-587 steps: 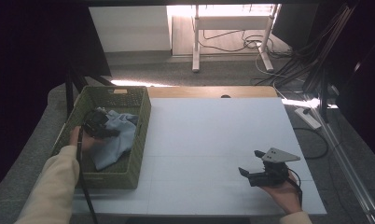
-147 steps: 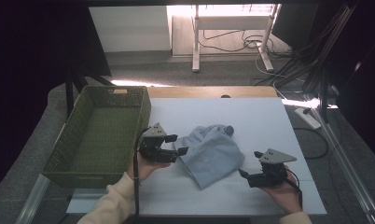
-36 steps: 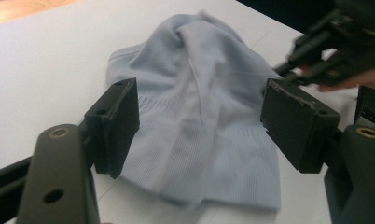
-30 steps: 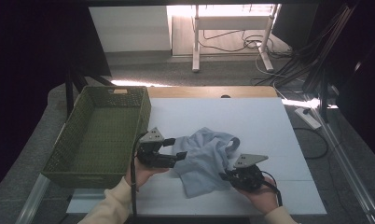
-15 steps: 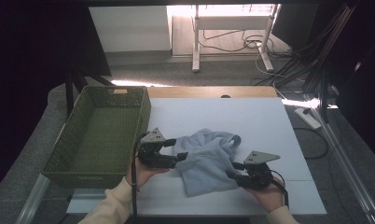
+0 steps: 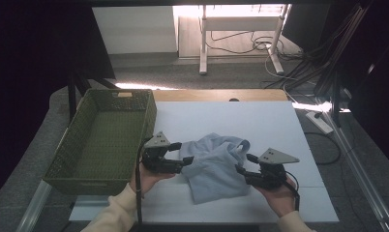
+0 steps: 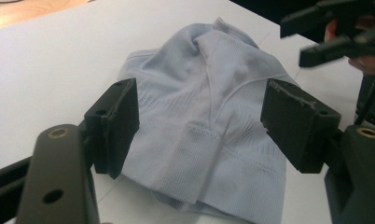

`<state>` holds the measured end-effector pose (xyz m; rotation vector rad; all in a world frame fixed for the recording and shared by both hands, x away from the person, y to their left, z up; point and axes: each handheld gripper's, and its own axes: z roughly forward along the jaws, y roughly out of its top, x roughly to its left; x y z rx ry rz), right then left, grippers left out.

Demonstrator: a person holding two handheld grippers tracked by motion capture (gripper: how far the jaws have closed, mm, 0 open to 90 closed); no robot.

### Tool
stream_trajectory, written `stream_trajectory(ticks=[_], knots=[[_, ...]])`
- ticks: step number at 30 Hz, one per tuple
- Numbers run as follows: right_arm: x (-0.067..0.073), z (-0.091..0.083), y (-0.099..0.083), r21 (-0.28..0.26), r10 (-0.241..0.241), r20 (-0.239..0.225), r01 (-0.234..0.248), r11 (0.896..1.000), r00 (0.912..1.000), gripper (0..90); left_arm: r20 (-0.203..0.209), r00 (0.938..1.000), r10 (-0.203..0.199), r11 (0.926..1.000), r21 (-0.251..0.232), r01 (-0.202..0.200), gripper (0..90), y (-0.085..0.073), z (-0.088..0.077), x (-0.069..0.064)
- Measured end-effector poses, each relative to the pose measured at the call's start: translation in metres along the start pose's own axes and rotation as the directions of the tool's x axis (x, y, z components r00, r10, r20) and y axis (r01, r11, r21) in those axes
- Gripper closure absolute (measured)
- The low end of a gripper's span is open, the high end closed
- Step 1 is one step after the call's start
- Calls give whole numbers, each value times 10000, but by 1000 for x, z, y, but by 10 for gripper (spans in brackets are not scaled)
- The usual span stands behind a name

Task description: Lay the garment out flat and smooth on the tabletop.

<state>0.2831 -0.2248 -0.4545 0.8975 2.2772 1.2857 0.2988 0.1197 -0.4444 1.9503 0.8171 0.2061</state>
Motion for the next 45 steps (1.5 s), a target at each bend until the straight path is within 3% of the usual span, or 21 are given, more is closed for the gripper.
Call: stream_trajectory(ticks=[5,10,15,19,27,30,34,36,37,40,43,45], knots=[[34,19,5,332,-448,-1249,493,9982,9912,394,-31,10000,-82,9999,-64,82,283,0,-1,0],[62,46,2,1017,-881,-2224,1130,9884,9710,386,-52,10000,-75,9999,-87,75,283,1,-1,0],[78,63,-3,1446,-874,-2918,1343,9803,9525,381,-93,9999,-93,9999,-66,92,283,1,-1,1],[85,74,-7,1806,-1082,-3033,1686,9690,9467,363,-89,9999,-71,10000,-50,71,282,1,-1,0],[94,84,-13,2226,-1305,-3052,2039,9533,9433,340,-83,9999,-67,10000,1,67,283,0,-1,0],[98,88,-15,2338,-1648,-3055,2417,9418,9378,340,-81,10000,-54,10000,-3,54,283,0,-1,0],[100,94,-20,2747,-1977,-2834,2770,9208,9384,342,-120,9999,-35,10000,17,35,284,1,0,-1],[99,95,-22,2868,-2076,-2826,2890,9134,9365,342,-134,9999,-23,10000,19,24,284,1,0,-1],[98,96,-23,2850,-2049,-2815,2856,9150,9374,348,-142,9999,-25,10000,15,25,284,1,0,-1],[96,95,-23,2887,-2114,-2649,2866,9135,9408,415,-155,9999,-33,10000,16,33,284,0,-1,-1],[95,95,-23,2800,-2340,-2562,3037,9107,9379,477,-163,9999,-55,10000,12,55,284,0,-1,-1],[93,94,-23,2762,-2506,-2497,3168,9074,9353,591,-170,9998,-61,10000,27,62,284,0,-1,-1]])
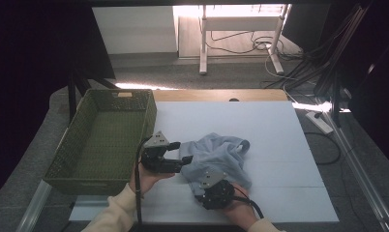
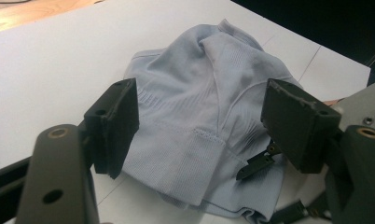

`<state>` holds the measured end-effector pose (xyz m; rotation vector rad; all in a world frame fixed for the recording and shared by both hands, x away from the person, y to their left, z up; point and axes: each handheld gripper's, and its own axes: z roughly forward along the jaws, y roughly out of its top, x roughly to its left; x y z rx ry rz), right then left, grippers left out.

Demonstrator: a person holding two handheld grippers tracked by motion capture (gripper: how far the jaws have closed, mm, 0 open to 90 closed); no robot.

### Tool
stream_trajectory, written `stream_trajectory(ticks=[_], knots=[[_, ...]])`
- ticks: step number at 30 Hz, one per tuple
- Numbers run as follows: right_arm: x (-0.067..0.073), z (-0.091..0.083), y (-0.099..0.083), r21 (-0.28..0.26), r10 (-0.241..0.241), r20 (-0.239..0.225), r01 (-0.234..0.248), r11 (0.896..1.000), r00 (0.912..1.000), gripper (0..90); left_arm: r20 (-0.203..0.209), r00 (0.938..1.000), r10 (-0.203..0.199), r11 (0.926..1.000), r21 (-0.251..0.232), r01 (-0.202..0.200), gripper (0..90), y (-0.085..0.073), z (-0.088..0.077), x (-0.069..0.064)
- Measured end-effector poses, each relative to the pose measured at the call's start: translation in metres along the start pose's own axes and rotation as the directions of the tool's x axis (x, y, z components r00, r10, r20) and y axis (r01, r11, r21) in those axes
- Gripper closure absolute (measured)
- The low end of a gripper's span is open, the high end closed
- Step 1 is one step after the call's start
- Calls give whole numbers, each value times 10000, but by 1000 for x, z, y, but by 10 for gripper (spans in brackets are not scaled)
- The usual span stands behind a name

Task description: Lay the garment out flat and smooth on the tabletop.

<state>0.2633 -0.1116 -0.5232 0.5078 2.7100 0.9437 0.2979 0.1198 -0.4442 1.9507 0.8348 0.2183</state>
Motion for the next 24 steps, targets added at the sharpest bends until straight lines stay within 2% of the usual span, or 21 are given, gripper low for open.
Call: stream_trajectory(ticks=[2,4,9,12,20,24], knots=[[-3,-3,-1,63,-149,204,148,9999,9997,760,-1,10000,-13,10000,7,13,284,0,0,0],[-7,-7,-3,90,-30,42,30,10000,10000,808,13,10000,3,10000,7,-3,284,0,1,0],[-8,-24,-15,230,184,-547,-171,9996,9983,815,59,10000,-15,10000,89,14,284,-1,4,-1],[-9,-42,-29,227,171,-587,-158,9996,9981,815,81,10000,4,9999,120,-5,283,-1,5,-2],[-24,-86,-70,-142,1165,-216,-1168,9931,9930,815,96,9999,39,9999,94,-40,283,0,4,-3],[-33,-103,-88,-130,1494,182,-1492,9887,9886,815,111,9999,23,10000,79,-23,283,0,4,-3]])
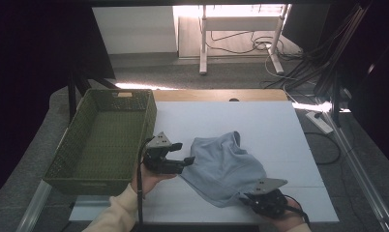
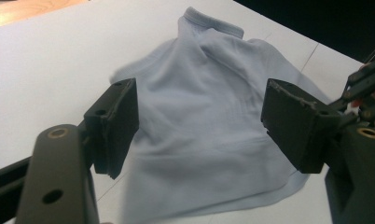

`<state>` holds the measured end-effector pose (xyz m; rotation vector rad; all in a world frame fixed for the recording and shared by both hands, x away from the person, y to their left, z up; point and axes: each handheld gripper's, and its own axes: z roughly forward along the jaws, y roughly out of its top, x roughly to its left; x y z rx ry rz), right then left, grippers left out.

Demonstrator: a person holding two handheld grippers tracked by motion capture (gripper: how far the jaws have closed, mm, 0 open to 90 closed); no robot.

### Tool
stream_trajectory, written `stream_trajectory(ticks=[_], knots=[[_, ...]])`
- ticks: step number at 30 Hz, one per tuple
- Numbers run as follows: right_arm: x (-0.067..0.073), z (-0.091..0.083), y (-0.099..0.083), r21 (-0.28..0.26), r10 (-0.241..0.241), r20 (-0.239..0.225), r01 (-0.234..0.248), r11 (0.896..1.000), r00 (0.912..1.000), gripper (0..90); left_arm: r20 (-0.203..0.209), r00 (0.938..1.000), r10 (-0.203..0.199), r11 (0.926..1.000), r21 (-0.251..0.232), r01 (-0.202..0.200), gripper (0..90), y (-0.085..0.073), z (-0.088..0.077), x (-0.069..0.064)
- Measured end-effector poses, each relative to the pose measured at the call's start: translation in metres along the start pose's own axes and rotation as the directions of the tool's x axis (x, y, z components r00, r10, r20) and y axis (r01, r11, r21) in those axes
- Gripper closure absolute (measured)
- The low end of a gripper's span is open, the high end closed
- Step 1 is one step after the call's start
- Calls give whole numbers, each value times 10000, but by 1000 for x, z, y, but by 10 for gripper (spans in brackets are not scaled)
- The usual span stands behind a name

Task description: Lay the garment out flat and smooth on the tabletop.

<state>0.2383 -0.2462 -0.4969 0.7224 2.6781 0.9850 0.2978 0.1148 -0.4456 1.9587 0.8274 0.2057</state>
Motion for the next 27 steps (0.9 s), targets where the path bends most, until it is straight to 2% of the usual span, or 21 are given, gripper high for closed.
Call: stream_trajectory(ticks=[3,7,9,11,13,15,18,20,24,27], knots=[[-11,-13,-14,7,447,289,-447,9990,9986,815,9,10000,-16,10000,-1,16,283,0,0,0],[-25,-27,-31,-84,1096,748,-1093,9940,9912,813,-17,10000,0,10000,11,0,283,0,0,0],[-30,-31,-36,-222,1349,820,-1336,9908,9875,811,6,10000,19,10000,9,-19,283,0,1,-1],[-31,-33,-35,-322,1402,810,-1380,9899,9868,782,17,10000,28,10000,40,-28,283,0,2,-1],[-28,-36,-31,-580,1335,876,-1288,9900,9872,686,19,10000,44,10000,49,-44,282,0,2,-2],[-25,-42,-25,-960,1252,839,-1171,9885,9886,647,15,10000,32,10000,32,-32,282,0,2,-1],[-23,-51,-15,-1854,1296,609,-1163,9758,9897,621,1,10000,-2,10000,31,2,282,0,2,0],[-23,-54,-5,-2249,1389,788,-1181,9672,9872,568,-5,10000,-27,10000,38,27,282,0,2,0],[-27,-48,17,-2678,1488,1322,-1092,9573,9800,496,-22,10000,1,10000,47,-1,281,0,2,0],[-34,-39,37,-3096,1757,1620,-1191,9434,9710,492,-40,10000,5,10000,45,-4,281,0,2,0]])
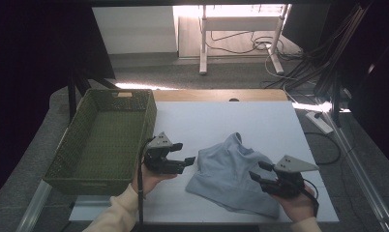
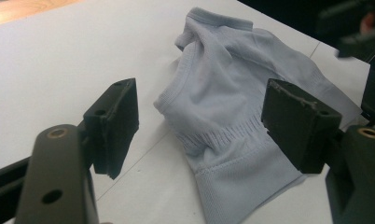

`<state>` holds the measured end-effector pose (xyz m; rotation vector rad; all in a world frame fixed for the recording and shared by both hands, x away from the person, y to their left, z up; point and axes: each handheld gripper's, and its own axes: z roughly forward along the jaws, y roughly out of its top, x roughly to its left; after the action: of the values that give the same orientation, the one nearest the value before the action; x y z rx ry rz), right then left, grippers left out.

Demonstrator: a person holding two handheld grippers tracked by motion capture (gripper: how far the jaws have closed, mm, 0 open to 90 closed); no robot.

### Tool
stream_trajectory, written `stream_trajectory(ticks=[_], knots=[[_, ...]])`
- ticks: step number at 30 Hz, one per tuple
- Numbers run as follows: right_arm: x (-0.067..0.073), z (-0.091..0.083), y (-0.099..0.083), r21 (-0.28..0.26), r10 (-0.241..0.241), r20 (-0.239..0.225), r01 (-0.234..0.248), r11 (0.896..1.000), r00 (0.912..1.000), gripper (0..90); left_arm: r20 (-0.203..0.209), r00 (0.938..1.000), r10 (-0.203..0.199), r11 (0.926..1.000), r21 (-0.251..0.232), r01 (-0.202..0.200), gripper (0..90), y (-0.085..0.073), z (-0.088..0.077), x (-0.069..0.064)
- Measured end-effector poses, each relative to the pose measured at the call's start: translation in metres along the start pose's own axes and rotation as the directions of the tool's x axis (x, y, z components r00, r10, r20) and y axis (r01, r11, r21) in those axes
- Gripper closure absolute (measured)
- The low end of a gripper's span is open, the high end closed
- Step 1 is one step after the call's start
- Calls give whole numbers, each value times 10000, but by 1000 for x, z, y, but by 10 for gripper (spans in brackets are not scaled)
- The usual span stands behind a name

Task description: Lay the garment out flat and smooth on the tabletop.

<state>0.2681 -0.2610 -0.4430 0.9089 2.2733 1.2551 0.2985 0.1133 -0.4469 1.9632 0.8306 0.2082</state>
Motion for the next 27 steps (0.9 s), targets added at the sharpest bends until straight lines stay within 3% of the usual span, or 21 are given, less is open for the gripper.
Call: stream_trajectory(ticks=[5,8,12,18,27], knots=[[-2,31,21,141,-185,-5,185,9997,9998,452,-12,10000,-72,10000,-25,72,281,-1,-1,2],[-5,48,28,297,-236,-322,245,9993,9992,439,-19,9999,-105,9999,-3,105,281,-2,-1,3],[-9,66,34,665,-276,-217,289,9974,9994,420,-42,9999,-94,10000,-10,94,280,-2,-1,3],[-15,80,41,819,-343,-27,344,9960,9994,398,-32,9999,-122,9999,37,122,280,-3,0,2],[-18,81,41,873,-356,194,338,9956,9992,380,-102,9999,-120,9999,90,120,279,-7,-1,1]])
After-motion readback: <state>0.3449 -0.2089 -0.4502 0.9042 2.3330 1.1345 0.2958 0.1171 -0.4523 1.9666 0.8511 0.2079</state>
